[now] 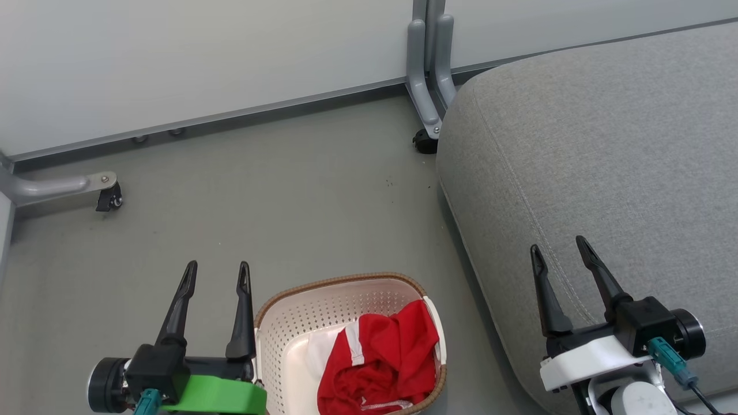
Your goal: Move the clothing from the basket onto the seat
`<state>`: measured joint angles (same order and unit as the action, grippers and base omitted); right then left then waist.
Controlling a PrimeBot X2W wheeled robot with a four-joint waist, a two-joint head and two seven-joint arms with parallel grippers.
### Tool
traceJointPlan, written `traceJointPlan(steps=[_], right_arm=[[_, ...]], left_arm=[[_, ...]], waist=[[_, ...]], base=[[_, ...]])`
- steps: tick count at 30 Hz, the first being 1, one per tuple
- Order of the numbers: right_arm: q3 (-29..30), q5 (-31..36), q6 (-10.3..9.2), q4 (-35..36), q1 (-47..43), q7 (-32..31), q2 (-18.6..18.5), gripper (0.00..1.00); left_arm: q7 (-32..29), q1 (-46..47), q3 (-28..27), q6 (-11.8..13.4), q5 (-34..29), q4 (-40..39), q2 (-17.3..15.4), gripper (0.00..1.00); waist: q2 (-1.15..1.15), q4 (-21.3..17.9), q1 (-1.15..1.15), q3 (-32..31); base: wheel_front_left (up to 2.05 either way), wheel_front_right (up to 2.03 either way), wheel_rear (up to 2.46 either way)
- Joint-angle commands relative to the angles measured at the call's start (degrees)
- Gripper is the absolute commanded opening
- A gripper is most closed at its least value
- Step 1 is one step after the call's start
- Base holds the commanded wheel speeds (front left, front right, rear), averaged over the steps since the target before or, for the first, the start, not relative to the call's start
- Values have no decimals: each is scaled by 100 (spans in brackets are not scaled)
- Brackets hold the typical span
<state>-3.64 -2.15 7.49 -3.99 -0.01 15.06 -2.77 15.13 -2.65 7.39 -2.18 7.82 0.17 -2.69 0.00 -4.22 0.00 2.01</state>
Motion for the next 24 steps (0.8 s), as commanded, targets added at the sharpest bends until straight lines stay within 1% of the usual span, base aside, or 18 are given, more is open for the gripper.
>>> traceJointPlan(steps=[1,7,17,24], right_arm=[[14,15,0,6,-34,18,-20,100],[2,-4,0,39,-15,18,-20,100],[9,-34,0,78,-29,18,-20,100],[66,-44,0,182,126,18,-20,100]], left_arm=[[3,-23,-5,2,39,9,-37,100],[4,-42,-36,30,80,70,-37,100],[3,-24,-55,-9,116,155,-37,100],[3,164,41,18,20,175,-37,100]], waist=[[0,10,0,1],[0,31,0,23],[0,51,0,101],[0,90,0,379]], base=[[0,0,0],[0,0,0],[0,0,0],[0,0,0]])
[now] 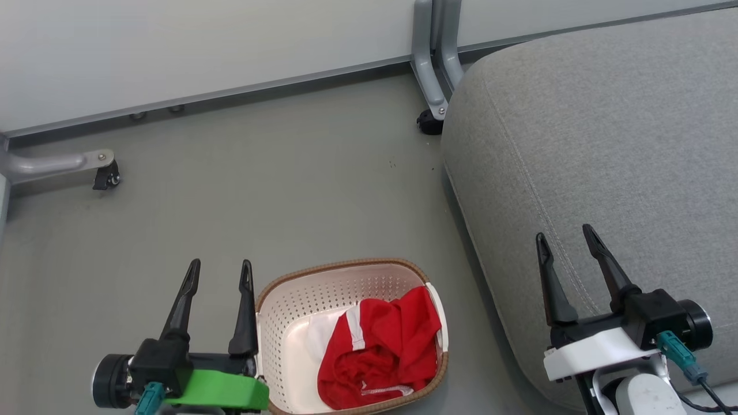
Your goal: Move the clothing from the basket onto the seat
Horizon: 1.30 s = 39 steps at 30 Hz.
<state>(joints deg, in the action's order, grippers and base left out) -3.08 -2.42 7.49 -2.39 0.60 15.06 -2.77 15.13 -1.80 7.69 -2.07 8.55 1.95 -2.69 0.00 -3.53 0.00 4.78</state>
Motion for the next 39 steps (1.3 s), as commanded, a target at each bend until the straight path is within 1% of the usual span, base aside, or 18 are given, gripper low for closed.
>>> traceJointPlan(steps=[1,5,11,18,24,31,34,38,39], right_arm=[[18,-14,0,32,90,18,-20,100],[61,-19,0,108,256,18,-20,100],[164,-43,0,231,703,18,-19,100],[244,-89,0,401,1353,18,-18,100],[328,-195,0,588,1840,19,-18,100],[315,-377,0,980,2259,18,-15,100],[397,-433,0,1115,2363,18,-15,100],[539,-571,0,1252,2423,18,-15,100],[546,-591,0,1284,2444,18,-12,100]], left_arm=[[3,104,27,11,-49,12,-37,100],[3,315,108,16,-2,115,-36,100],[4,776,291,-67,-13,373,-35,100],[3,1602,716,-309,-372,1142,-36,100],[2,2321,1179,-498,-457,2131,-37,100],[4,3221,1606,-544,-373,3709,-88,100],[3,3695,1955,-547,-300,4400,-80,100],[3,4297,2528,-548,-531,4931,-115,100],[3,4390,2600,-548,-558,5014,-114,100]], waist=[[0,28,0,151],[0,57,0,480],[0,59,0,1122],[0,-60,0,1985],[0,-260,0,2649],[0,-569,0,3362],[0,-650,0,3673],[0,-718,0,4015],[0,-729,0,4086]], base=[[0,0,0],[0,0,0],[0,0,0],[0,0,0],[0,0,0],[0,0,0],[0,0,0],[0,0,0],[0,0,0]])
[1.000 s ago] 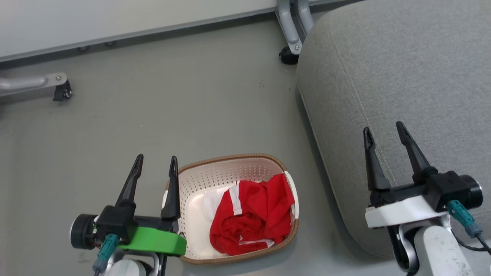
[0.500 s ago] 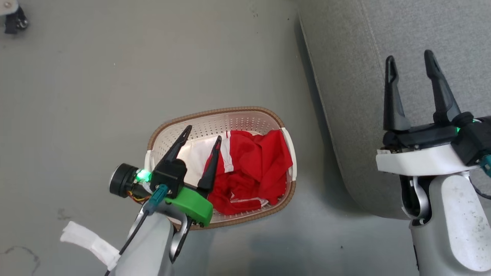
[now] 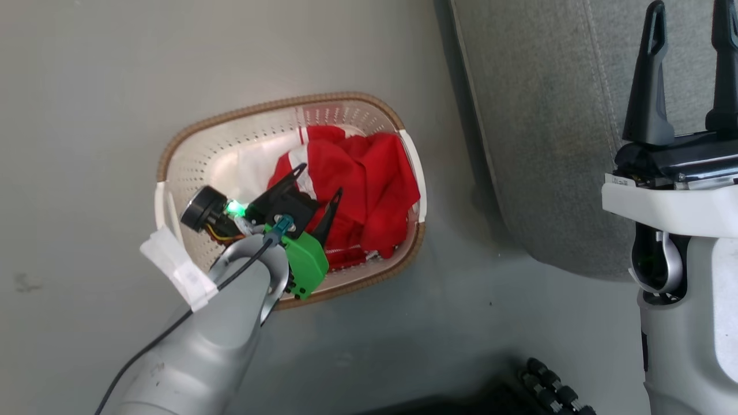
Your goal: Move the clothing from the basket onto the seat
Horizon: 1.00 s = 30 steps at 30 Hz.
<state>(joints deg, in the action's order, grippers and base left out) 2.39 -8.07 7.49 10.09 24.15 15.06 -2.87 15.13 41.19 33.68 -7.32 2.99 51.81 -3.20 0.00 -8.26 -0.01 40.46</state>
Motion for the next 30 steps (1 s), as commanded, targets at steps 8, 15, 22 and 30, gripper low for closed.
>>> traceJointPlan(steps=[8,15,22,30], right_arm=[[0,-148,0,211,259,18,-3,100],[69,-192,0,295,327,18,-3,100],[105,-200,0,353,355,18,-4,100],[55,-233,0,403,346,18,-4,100]], left_arm=[[3,819,121,0,32,775,-22,100],[3,1173,304,-14,139,1224,13,100],[3,1307,617,-22,298,1422,21,100],[3,1352,1205,-24,662,1479,22,91]], waist=[[0,-352,1,1024],[0,-384,1,1269],[0,-391,1,1419],[0,-410,1,1505]], base=[[0,0,0],[0,0,0],[0,0,0],[0,0,0]])
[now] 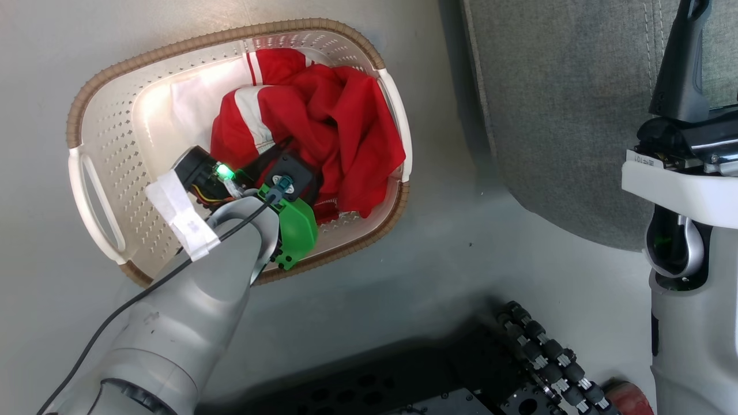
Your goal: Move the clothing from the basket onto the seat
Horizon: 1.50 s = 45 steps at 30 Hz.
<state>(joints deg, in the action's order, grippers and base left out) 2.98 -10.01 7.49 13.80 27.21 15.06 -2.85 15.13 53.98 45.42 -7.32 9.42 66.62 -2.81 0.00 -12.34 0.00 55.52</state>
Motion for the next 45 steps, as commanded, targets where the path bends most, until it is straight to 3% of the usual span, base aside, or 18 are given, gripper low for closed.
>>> traceJointPlan(steps=[1,3,7,10,17,30,45], right_arm=[[-6,-48,0,35,40,18,-6,100],[-43,-34,0,57,46,18,-4,100],[-55,-19,0,83,22,18,-6,100],[-82,-65,0,86,27,18,-6,100],[-225,-53,0,-69,-137,18,-8,100],[-692,203,0,-527,-917,18,-12,100],[-1126,342,0,-1136,-2037,18,-12,100]], left_arm=[[3,67,118,-24,66,-12,-15,49],[3,104,275,-24,180,-41,-18,0],[3,174,253,-11,319,-118,-18,0],[3,17,-95,210,570,-273,-30,0],[3,-607,-915,456,1044,-1060,-38,0],[4,-2629,-2192,538,699,-2911,-75,0],[4,-4579,-3240,374,223,-5030,-15,0]], waist=[[0,-4,0,-1],[0,3,0,-9],[0,61,0,-74],[0,90,0,-197],[0,257,0,-883],[0,638,0,-2819],[0,823,0,-4632]], base=[[0,0,0],[0,0,0],[0,0,0],[0,0,0],[0,0,0],[0,0,0],[0,0,0]])
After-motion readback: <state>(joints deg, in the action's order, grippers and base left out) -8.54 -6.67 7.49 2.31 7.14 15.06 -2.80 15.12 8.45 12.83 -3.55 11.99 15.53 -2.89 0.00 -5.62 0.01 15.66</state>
